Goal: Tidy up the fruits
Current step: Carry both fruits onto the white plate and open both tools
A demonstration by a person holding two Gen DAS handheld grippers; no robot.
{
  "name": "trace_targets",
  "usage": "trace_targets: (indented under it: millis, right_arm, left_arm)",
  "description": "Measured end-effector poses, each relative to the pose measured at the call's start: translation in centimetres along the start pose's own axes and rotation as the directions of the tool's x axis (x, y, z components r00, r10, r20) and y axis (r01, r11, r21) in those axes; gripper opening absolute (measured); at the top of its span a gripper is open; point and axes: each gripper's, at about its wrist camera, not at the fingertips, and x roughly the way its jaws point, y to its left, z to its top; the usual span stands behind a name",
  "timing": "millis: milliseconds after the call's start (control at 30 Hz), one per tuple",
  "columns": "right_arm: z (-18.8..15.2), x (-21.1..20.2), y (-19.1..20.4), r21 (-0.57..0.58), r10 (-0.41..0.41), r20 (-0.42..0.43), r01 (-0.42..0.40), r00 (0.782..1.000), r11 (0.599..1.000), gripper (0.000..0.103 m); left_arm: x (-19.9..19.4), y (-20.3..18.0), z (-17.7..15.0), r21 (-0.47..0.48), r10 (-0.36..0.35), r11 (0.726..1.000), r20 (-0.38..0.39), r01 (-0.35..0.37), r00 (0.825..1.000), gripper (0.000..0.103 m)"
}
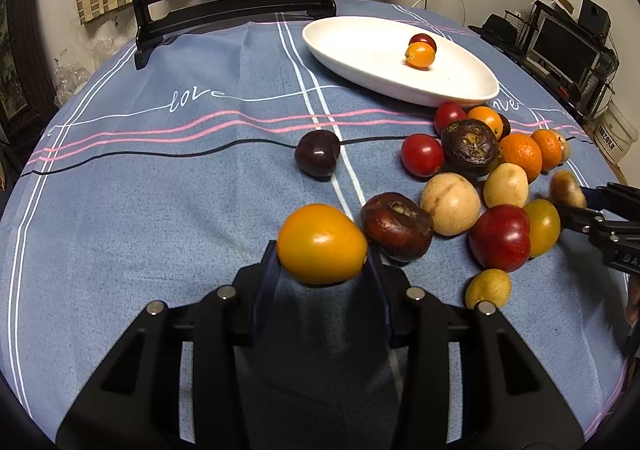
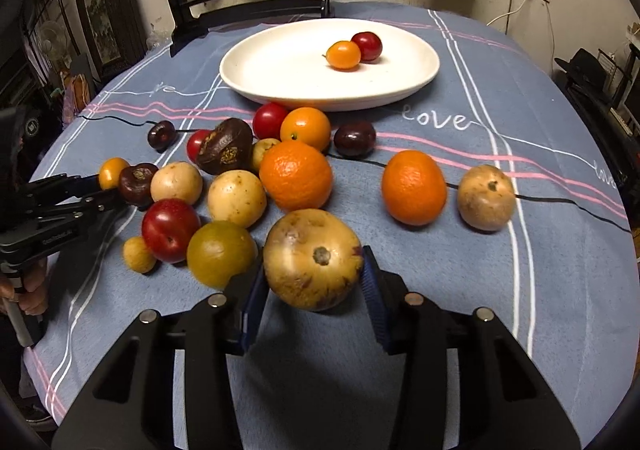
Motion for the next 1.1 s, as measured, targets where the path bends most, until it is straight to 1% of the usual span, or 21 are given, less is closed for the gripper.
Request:
trace_targets:
  millis: [267, 533, 733, 933, 1000, 1100]
  right_arm:
    - [-0.7, -2.0, -0.8, 0.012, -0.003, 0.029, 0.002, 1.0, 1.0, 0.045]
    - [-0.5, -3.5, -0.8, 0.011, 0.008, 0.067, -0.009, 0.998, 1.0, 0.045]
    - [0.7, -4.4, -1.0, 0.025, 0.038, 0.104, -0.041, 0.994, 0.999, 0.045]
    - [2.1, -5.0, -1.0, 0.004, 0.034, 0.128, -0.034, 0.991, 0.999, 0.045]
    - [2.8, -5.1, -1.1, -0.007, 0.028, 0.135, -0.027, 0.99, 1.0, 0.045]
    - [4.7, -4.9, -1.6, -0.02, 0.013, 0.151, -0.01, 0.988, 1.0, 0.045]
  left_arm:
    - [-1.3, 0.2, 0.2, -0.008, -0.002, 1.0, 0.027, 0.002, 1.0, 0.042]
    - [-3.8, -0.5, 0.8, 0.019, -0.005, 1.0, 0.069, 0.004, 0.998, 0.042]
    - [-4.8, -2.4, 3.1, 0.031, -0.049, 0.998, 0.105, 0.046, 0.993, 0.042]
    - [-4.2, -4.3, 5.5, 0.044, -0.075, 0.997, 0.11, 0.071, 0.991, 0.042]
    - [-3.9, -4.5, 6.3, 0.05, -0.071, 0.997, 0.111, 0.065, 0.991, 0.042]
    - [-3.1, -4.8, 8.5, 0.044, -0.066, 0.997, 0.108, 0.061, 0.992, 0.042]
